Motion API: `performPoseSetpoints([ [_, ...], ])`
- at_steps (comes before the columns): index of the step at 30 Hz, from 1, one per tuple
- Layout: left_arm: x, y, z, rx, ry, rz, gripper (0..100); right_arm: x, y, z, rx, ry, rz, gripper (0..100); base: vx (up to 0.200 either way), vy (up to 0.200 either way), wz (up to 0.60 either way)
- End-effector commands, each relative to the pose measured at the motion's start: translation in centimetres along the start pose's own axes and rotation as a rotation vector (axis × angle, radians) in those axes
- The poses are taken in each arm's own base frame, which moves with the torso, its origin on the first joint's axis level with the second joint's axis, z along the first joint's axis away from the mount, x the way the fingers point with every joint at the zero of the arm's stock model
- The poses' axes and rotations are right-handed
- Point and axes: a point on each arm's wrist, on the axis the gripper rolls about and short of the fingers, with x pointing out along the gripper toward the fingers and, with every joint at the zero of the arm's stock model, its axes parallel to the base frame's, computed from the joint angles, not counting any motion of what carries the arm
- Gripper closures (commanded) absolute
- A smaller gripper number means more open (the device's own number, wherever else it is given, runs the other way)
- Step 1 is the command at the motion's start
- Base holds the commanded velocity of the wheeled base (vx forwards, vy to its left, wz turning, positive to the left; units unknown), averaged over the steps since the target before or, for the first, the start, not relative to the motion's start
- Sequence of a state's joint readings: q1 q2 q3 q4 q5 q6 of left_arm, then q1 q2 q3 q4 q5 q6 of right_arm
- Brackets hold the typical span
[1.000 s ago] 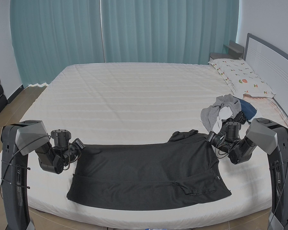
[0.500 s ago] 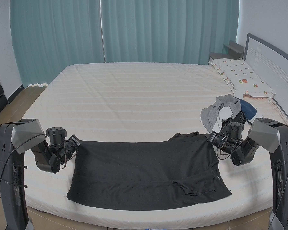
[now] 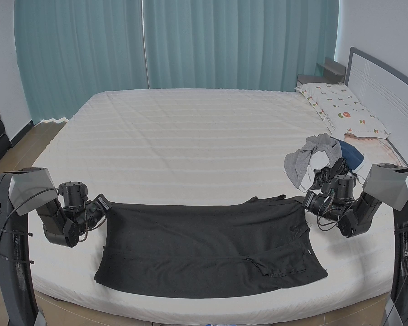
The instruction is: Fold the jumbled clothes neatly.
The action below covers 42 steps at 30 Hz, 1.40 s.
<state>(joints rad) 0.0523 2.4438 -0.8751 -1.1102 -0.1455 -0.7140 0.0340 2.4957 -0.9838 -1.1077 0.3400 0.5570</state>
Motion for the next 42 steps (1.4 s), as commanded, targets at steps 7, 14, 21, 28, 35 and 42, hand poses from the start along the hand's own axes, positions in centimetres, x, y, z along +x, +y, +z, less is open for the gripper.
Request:
performPoseSetpoints([
  [7,-1.8,1.6,-0.5,0.083,0.090,-0.018,100,-2.9,-0.5,-0.8,-0.032,0.076,-0.001,100,0.000,0.000,0.00],
  [14,-3.6,3.2,-0.8,0.190,0.135,-0.068,100,-6.2,-1.0,-2.1,-0.076,0.160,-0.007,100,0.000,0.000,0.00],
  [21,-4.7,4.7,-2.0,0.340,0.206,-0.072,100,-8.1,-1.8,-4.5,-0.150,0.241,-0.038,100,0.000,0.000,0.00],
  [28,-5.5,6.2,-3.9,0.486,0.287,-0.048,100,-8.6,-2.7,-6.5,-0.157,0.248,-0.031,100,0.000,0.000,0.00],
  [35,-5.8,6.4,-4.1,0.496,0.300,-0.045,100,-9.1,-3.3,-7.0,-0.136,0.268,-0.042,100,0.000,0.000,0.00],
  [42,-6.3,6.5,-4.5,0.528,0.319,-0.045,100,-9.4,-3.5,-7.1,-0.130,0.274,-0.048,100,0.000,0.000,0.00],
])
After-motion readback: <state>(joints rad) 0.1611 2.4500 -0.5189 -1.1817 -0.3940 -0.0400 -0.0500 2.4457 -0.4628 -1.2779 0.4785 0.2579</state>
